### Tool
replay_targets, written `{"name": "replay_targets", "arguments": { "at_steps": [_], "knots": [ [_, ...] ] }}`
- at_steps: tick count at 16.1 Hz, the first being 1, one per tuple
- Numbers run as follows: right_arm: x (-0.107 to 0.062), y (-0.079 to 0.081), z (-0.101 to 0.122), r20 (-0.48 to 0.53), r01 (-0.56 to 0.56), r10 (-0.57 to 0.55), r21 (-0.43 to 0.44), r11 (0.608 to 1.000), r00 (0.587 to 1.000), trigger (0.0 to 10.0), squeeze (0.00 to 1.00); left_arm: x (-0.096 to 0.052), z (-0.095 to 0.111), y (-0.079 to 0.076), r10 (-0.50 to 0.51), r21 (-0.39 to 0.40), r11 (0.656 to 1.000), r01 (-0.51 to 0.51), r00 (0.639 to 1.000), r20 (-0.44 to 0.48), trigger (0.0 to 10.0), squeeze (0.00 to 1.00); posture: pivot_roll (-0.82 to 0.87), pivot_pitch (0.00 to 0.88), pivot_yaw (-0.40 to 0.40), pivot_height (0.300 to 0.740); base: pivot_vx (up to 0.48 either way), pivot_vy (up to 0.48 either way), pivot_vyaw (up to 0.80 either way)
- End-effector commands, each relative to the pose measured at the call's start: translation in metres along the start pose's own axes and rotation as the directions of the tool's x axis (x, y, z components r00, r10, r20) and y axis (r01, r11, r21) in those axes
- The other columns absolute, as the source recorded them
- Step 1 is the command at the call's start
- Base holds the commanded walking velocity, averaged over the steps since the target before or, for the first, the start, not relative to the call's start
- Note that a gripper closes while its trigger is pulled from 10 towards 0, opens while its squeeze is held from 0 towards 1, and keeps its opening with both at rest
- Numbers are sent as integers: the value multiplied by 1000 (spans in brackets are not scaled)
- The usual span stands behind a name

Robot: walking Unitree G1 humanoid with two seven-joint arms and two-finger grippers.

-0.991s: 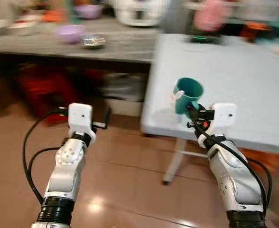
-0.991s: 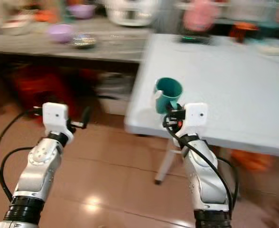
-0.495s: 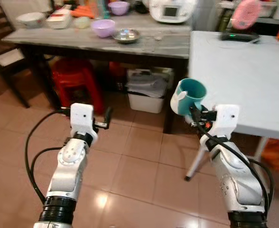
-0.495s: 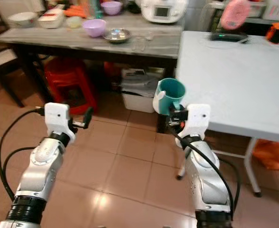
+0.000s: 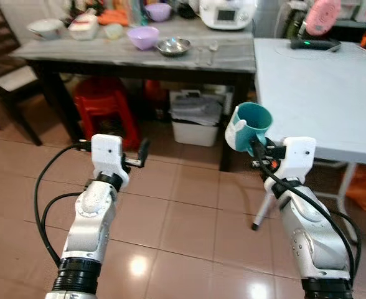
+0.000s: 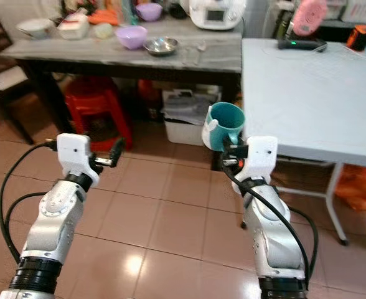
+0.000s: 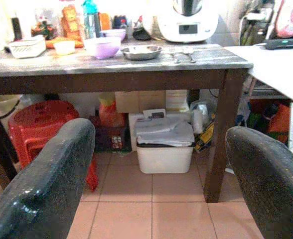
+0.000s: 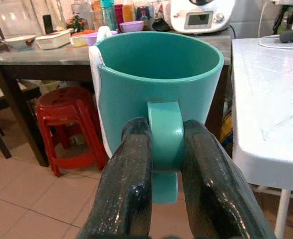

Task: Setting the table

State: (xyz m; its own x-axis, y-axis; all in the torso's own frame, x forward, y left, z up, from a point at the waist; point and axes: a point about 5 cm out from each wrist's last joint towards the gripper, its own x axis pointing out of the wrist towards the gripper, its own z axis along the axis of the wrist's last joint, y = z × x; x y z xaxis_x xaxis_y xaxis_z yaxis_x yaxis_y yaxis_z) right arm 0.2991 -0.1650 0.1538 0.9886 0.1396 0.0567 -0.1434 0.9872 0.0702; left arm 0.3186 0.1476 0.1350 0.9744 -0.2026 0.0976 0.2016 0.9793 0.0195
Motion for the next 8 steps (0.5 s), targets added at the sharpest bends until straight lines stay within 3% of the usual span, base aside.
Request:
{"name": "replay_targets", "arguments": {
  "at_steps": [1,8],
  "knots": [
    [2,2,10,47,-9,9,-9,1000,999,10000,0,1,3,2,1,2,1000,-1,1000,11,10000,0,-64,66,44,740,349,0,463],
    [1,1,11,49,-8,8,-8,1000,999,10000,0,-1,0,-1,-11,-7,1000,11,1000,4,10000,0,-66,67,40,740,424,0,440]
  ]
}}
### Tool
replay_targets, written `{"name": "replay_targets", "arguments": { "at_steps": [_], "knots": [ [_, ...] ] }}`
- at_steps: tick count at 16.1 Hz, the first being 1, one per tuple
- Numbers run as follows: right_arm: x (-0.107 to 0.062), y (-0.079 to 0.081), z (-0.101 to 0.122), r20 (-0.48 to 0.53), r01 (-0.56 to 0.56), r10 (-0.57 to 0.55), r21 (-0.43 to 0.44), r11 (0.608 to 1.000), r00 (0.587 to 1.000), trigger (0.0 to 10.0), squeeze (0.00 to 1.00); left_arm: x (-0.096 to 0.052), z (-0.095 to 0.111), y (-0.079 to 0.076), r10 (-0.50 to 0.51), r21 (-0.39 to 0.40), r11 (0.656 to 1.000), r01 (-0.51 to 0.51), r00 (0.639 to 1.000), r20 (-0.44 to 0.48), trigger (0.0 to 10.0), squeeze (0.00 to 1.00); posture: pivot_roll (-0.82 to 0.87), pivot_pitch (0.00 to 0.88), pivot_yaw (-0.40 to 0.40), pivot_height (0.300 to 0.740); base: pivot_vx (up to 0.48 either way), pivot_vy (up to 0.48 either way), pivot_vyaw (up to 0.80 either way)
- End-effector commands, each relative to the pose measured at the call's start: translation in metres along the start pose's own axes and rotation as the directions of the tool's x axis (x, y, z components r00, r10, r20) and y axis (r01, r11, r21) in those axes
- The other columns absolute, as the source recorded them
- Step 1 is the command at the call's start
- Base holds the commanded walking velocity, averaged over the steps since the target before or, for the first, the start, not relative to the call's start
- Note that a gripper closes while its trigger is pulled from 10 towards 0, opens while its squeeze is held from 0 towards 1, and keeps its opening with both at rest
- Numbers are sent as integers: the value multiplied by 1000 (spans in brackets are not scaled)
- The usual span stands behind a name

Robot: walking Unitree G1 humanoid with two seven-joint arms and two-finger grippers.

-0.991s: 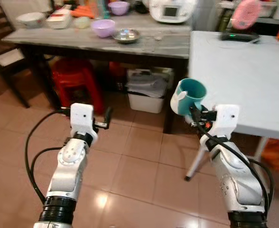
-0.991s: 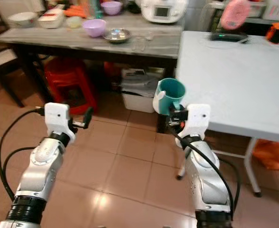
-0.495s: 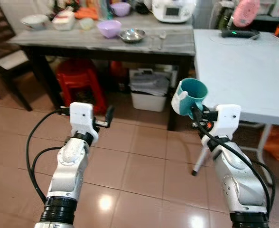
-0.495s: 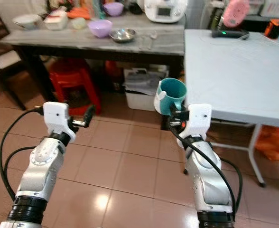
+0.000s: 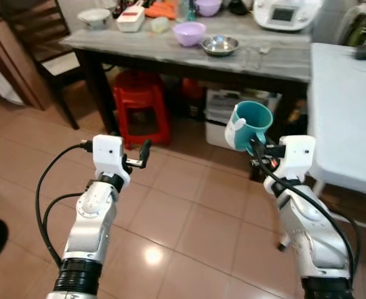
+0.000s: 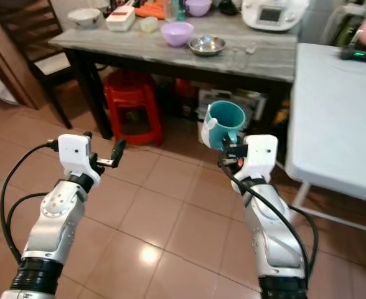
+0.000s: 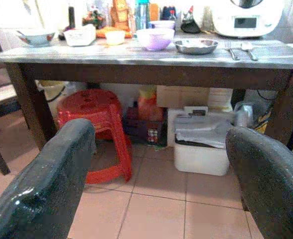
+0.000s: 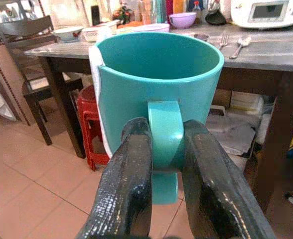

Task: Setting the table

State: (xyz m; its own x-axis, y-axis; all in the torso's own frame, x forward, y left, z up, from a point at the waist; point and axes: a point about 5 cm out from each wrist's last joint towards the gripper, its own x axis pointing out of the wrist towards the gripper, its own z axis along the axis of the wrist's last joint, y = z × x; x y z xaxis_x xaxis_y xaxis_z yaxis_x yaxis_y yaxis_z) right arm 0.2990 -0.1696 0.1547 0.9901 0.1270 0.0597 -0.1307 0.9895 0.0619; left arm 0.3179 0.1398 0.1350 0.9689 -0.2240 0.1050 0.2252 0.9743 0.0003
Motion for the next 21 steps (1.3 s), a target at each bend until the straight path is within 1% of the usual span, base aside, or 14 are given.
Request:
{"name": "replay_targets", "arguments": {
  "at_steps": [1,9,11,13,17,21],
  "knots": [
    [2,6,9,45,-20,20,1,1000,999,10000,0,-2,0,7,10,15,1000,-10,1000,-3,10000,0,-66,67,40,740,428,0,0],
    [1,6,11,51,-20,20,-11,1000,999,10000,0,0,1,4,0,15,1000,0,1000,1,10000,0,-71,70,42,740,430,0,0],
    [1,8,14,63,-27,28,-19,999,998,10000,0,0,2,2,-11,30,999,11,1000,10,10000,0,-71,70,42,740,429,0,0],
    [2,8,15,67,-29,31,-25,999,997,10000,0,1,3,-2,-24,31,999,23,1000,17,10000,0,-74,65,41,740,429,0,0],
    [2,7,15,65,-22,24,-27,999,998,10000,0,0,3,-7,-43,36,998,43,999,23,10000,0,-74,65,41,740,430,0,0],
    [2,7,15,62,-19,21,-23,1000,998,10000,0,0,3,-10,-56,33,998,55,998,25,10000,0,-74,65,41,740,428,0,-622]
  ]
}}
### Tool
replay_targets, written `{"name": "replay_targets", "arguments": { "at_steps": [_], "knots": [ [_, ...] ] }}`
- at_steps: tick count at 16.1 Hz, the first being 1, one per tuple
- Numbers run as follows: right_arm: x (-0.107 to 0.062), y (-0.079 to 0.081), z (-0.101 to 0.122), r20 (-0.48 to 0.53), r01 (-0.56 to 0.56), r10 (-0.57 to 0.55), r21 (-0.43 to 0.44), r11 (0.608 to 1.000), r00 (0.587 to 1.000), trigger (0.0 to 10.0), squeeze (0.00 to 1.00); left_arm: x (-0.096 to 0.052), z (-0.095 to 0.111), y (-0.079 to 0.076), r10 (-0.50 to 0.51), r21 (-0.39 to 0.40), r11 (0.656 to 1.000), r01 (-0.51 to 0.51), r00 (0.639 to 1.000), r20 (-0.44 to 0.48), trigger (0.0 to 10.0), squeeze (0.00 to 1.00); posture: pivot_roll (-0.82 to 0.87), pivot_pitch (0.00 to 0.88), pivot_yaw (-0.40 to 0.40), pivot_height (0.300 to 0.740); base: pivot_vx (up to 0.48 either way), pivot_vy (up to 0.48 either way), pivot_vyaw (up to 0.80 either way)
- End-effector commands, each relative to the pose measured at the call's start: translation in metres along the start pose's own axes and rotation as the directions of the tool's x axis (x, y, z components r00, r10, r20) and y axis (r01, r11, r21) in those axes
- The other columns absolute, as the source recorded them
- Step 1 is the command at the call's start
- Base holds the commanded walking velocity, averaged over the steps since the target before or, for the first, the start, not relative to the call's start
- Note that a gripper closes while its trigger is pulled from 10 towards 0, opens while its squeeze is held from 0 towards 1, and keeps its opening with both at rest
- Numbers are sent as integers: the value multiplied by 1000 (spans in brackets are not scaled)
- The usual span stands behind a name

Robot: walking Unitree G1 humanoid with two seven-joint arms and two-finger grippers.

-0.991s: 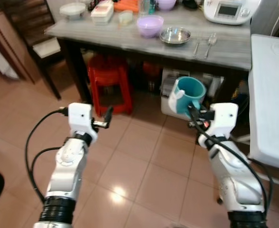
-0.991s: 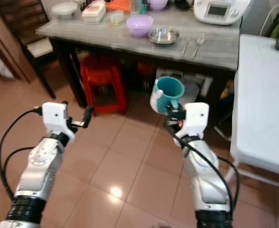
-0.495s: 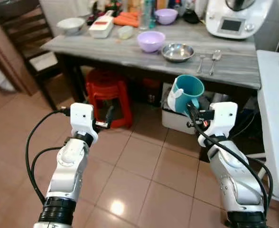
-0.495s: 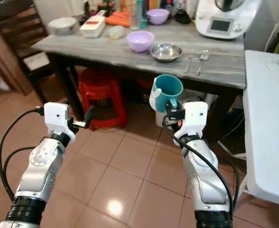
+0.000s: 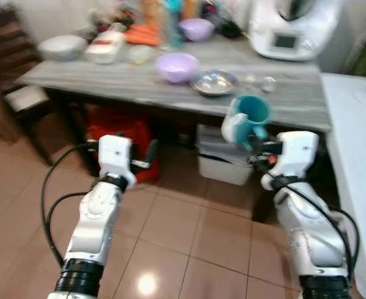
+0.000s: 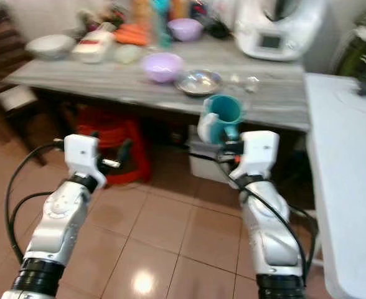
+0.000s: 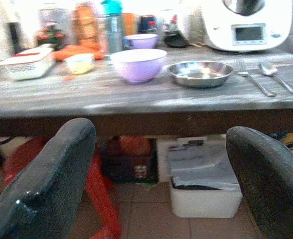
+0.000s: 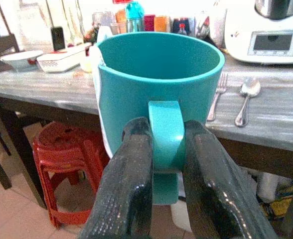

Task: Setting the table

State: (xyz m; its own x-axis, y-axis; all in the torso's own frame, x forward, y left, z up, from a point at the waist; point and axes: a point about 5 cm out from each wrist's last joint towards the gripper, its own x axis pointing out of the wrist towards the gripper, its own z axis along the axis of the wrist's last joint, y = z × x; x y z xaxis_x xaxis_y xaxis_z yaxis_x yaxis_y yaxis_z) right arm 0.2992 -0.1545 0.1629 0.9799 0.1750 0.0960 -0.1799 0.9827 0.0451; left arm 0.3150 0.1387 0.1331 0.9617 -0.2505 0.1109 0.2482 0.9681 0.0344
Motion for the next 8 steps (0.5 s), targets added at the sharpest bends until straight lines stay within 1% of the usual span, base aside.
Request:
{"name": "replay_targets", "arguments": {
  "at_steps": [1,4,7,8],
  "knots": [
    [-1,-8,7,28,30,-30,-10,999,999,10000,0,3,5,-9,-29,1,1000,29,999,20,10000,0,-74,65,41,740,428,0,-431],
    [-1,-9,7,28,31,-31,-11,999,999,10000,0,3,5,-9,-31,1,1000,31,999,21,10000,0,-74,65,41,740,430,0,0],
    [-2,-7,10,40,19,-18,-30,999,999,10000,0,5,8,-10,-26,4,1000,26,999,33,10000,0,-77,64,42,740,434,0,0],
    [-2,-6,10,44,9,-7,-37,999,999,10000,0,6,10,-10,-23,4,1000,23,999,37,10000,0,-77,64,42,740,428,0,675]
  ]
}}
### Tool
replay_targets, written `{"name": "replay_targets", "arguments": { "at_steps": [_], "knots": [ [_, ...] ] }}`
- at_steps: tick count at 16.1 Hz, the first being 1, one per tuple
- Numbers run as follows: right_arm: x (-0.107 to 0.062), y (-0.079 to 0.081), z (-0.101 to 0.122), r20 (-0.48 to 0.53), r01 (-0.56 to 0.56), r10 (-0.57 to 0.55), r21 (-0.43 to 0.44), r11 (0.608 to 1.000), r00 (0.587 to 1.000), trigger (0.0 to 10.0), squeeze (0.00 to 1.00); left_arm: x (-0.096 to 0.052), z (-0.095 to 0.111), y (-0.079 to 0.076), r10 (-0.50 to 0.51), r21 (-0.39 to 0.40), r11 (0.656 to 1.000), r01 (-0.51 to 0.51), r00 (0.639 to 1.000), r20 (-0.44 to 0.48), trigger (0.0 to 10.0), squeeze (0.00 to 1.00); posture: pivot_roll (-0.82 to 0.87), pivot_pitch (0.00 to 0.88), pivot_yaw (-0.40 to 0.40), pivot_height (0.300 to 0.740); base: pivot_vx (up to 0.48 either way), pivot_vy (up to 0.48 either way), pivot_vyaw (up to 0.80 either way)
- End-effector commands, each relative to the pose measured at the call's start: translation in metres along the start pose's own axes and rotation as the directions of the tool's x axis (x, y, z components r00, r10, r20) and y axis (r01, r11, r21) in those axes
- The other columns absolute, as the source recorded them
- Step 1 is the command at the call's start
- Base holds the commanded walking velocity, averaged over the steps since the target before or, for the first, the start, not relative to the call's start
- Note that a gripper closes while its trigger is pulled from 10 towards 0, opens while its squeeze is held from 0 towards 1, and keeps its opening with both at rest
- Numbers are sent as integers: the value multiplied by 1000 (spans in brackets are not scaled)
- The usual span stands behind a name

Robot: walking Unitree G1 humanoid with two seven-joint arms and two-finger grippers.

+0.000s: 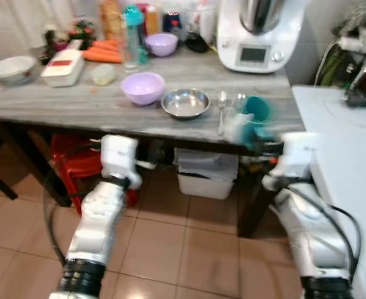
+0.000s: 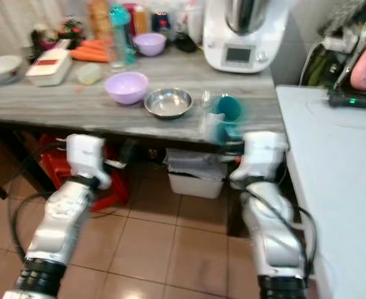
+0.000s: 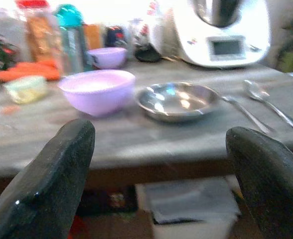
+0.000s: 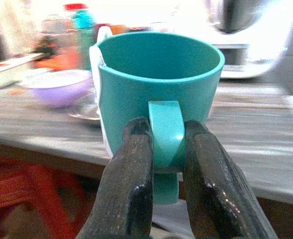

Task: Setting the table

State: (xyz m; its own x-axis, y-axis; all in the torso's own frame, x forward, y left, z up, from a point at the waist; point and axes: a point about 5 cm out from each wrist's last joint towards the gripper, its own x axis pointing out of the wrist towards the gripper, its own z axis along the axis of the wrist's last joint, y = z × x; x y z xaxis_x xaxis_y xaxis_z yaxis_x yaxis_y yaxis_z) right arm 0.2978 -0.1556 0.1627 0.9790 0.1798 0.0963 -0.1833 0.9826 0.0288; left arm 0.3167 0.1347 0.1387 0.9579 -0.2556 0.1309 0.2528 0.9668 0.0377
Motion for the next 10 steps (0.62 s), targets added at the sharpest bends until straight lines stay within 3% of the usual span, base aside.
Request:
{"name": "replay_targets", "arguments": {
  "at_steps": [1,5,10],
  "knots": [
    [-1,-6,10,43,14,-13,-20,1000,999,10000,0,2,4,-7,-18,1,1000,18,1000,16,10000,0,-77,64,42,740,300,0,681],
    [-1,-6,10,44,17,-16,-17,1000,999,10000,0,1,3,-8,-21,1,1000,21,1000,13,10000,0,-77,64,42,740,390,0,544],
    [1,-6,13,52,20,-19,-25,999,998,10000,0,2,4,-9,-26,1,1000,26,1000,16,10000,0,-77,64,42,740,294,0,0]
  ]
}}
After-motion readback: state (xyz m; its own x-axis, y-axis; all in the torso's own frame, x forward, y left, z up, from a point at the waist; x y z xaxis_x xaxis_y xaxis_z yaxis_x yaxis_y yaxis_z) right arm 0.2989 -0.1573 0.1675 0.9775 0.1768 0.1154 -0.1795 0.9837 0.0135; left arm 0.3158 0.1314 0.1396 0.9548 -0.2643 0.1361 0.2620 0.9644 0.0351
